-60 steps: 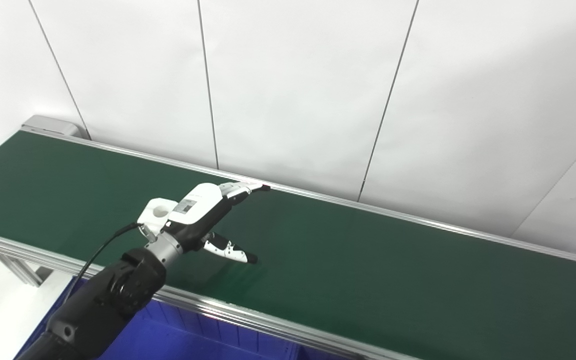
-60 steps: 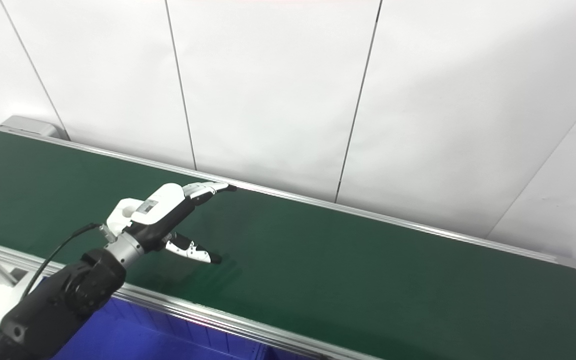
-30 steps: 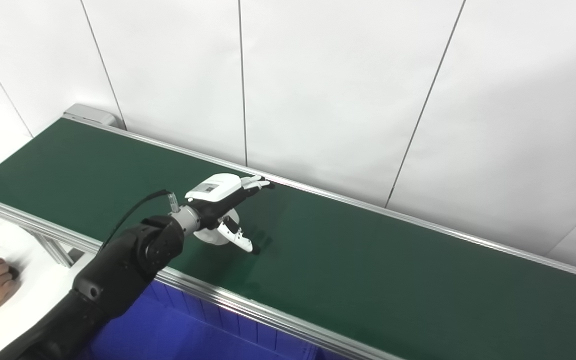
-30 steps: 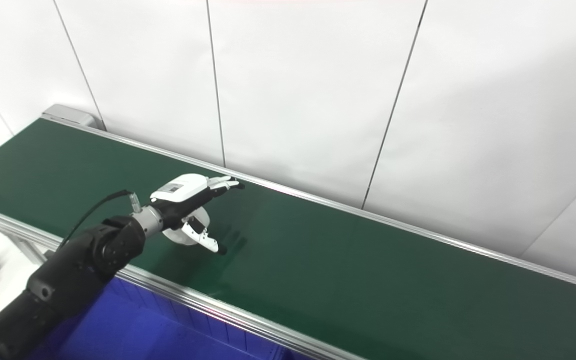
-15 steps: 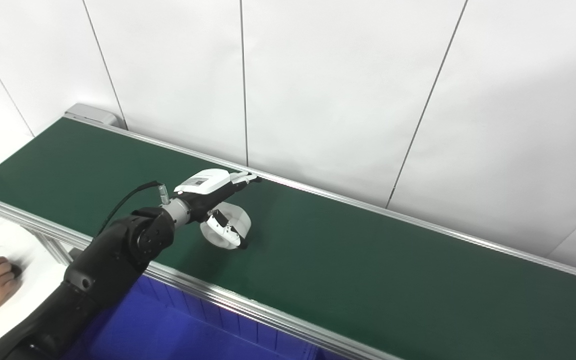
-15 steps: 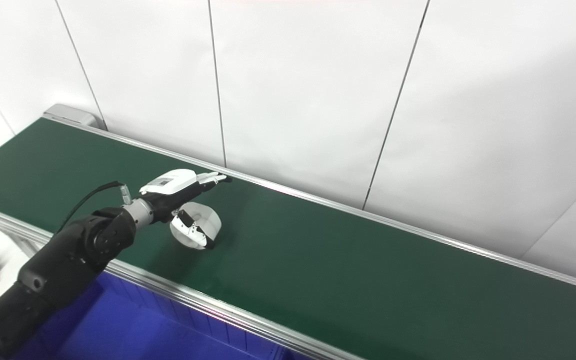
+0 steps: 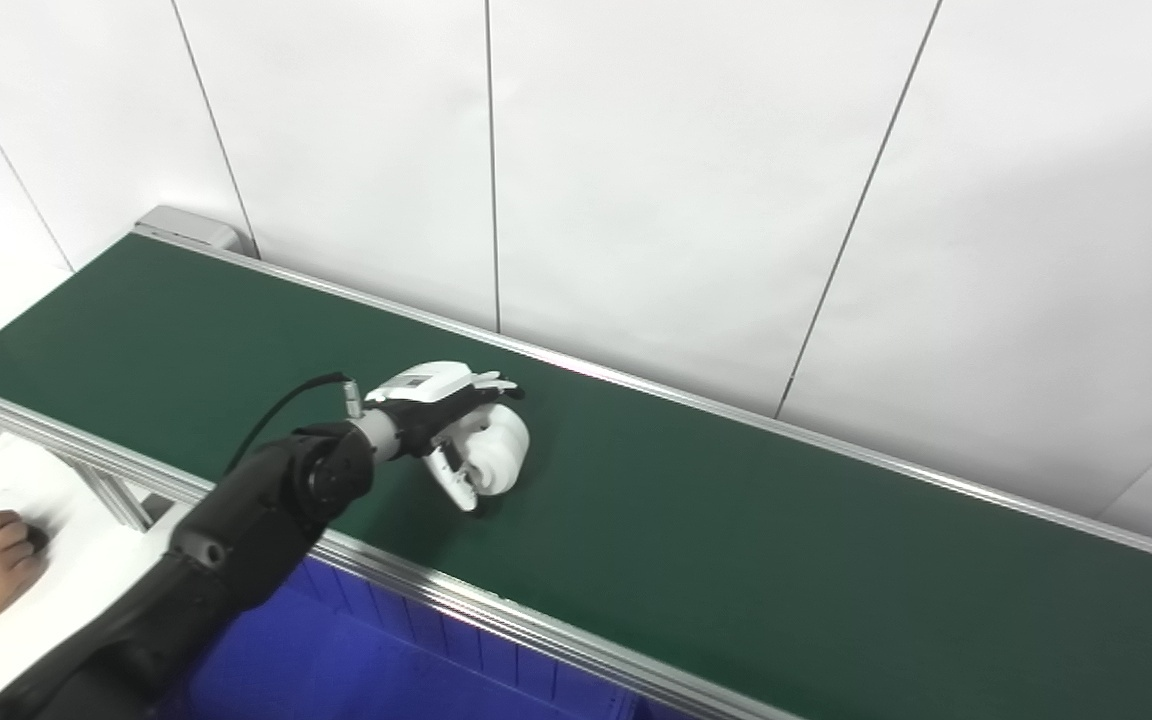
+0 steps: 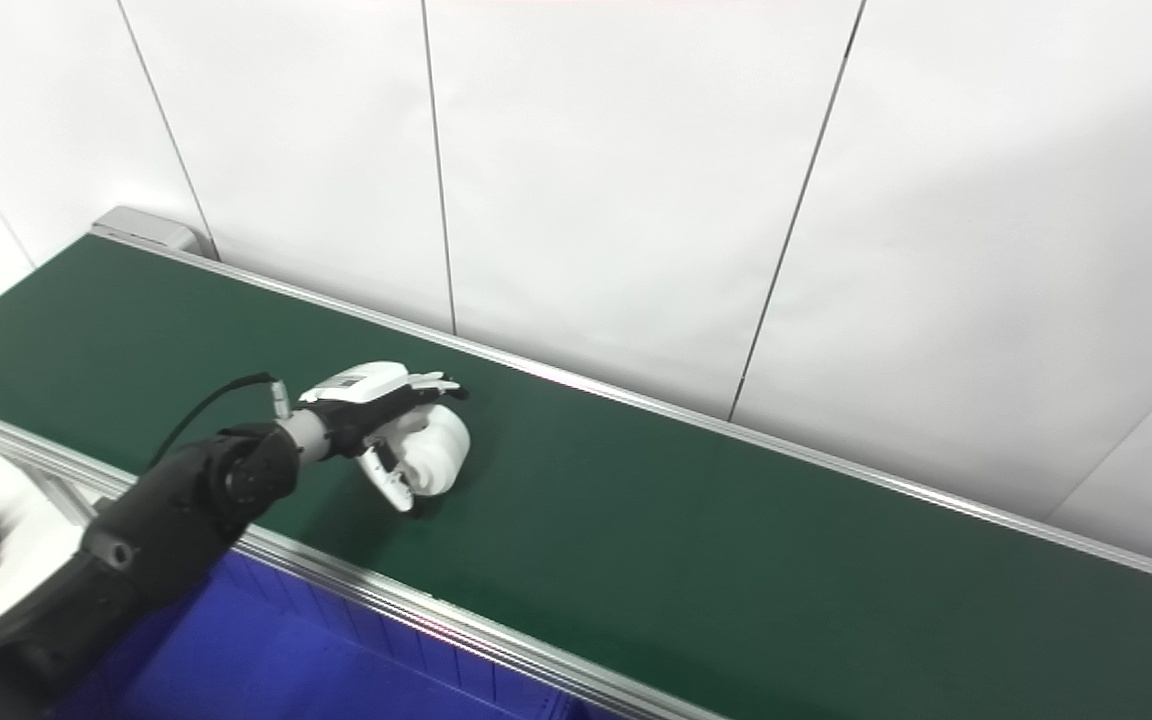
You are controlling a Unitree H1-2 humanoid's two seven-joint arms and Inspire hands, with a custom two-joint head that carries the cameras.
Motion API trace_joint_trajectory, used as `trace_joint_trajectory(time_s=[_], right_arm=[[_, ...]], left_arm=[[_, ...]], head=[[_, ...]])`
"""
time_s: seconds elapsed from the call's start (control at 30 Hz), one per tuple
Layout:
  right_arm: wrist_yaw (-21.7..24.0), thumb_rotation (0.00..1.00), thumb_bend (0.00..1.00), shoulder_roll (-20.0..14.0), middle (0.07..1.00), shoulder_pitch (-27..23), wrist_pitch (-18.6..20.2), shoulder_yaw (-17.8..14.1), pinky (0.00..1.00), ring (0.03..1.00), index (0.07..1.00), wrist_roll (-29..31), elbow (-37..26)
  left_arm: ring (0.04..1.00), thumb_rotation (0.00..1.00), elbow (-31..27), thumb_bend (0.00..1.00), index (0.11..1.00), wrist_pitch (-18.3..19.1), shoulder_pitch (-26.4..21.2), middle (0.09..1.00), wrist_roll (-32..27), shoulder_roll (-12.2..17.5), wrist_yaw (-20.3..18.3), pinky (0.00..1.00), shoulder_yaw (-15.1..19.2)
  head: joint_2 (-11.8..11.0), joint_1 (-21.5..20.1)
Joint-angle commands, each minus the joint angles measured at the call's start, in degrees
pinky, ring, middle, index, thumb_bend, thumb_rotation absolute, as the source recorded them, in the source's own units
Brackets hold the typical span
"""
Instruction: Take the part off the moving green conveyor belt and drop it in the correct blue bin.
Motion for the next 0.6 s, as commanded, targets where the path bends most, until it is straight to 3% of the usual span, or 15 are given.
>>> trace_joint_trajectory(time_s=[0.0, 0.07, 0.13, 0.17, 0.3, 0.43, 0.57], right_arm=[[-0.4, 0.55, 0.81, 0.1, 1.000, 0.4, -2.7, -0.3, 1.00, 1.000, 1.000, 0.3, -1.8], [-0.2, 0.55, 0.81, 0.1, 1.000, 0.7, -2.5, -0.4, 1.00, 1.000, 1.000, 0.5, -2.2], [-0.1, 0.55, 0.81, 0.2, 1.000, 0.8, -2.4, -0.4, 1.00, 1.000, 1.000, 0.6, -2.4], [-0.1, 0.55, 0.81, 0.2, 1.000, 0.9, -2.4, -0.4, 1.00, 1.000, 1.000, 0.6, -2.5], [-0.7, 0.56, 0.79, 0.3, 1.000, 0.7, -3.6, -0.3, 1.00, 1.000, 1.000, 0.3, -1.7], [-0.5, 0.58, 0.80, 0.5, 1.000, 0.8, -3.0, -0.3, 1.00, 1.000, 1.000, 0.1, -2.1], [-0.5, 0.60, 0.79, 0.6, 1.000, 0.9, -2.9, -0.2, 1.00, 1.000, 1.000, -0.1, -2.2]], left_arm=[[0.746, 0.00, 2.7, 0.70, 0.788, -2.8, -0.5, 0.803, -1.7, -1.2, 2.9, 0.67, 0.3], [0.552, 0.00, 5.1, 0.57, 0.684, -5.8, -0.6, 0.622, -2.3, -2.2, 5.7, 0.54, 0.3], [0.469, 0.00, 6.6, 0.51, 0.540, -7.8, -0.6, 0.528, -1.9, -2.8, 8.4, 0.48, 0.0], [0.478, 0.00, 7.0, 0.50, 0.483, -8.4, -0.6, 0.531, -1.6, -3.0, 9.5, 0.51, -0.1], [0.477, 0.00, 6.2, 0.50, 0.455, -8.9, 0.1, 0.536, -1.9, -3.5, 12.0, 0.53, 0.5], [0.451, 0.00, 4.4, 0.50, 0.467, -9.5, 0.9, 0.542, -2.9, -2.9, 12.2, 0.48, 1.1], [0.453, 0.00, 3.3, 0.50, 0.466, -12.3, 1.7, 0.537, -5.2, -2.3, 13.0, 0.49, 2.3]], head=[[0.1, 0.0], [0.4, 0.0], [0.4, -0.1], [0.4, -0.1], [0.6, -0.2], [1.0, -0.7], [1.4, -1.6]])
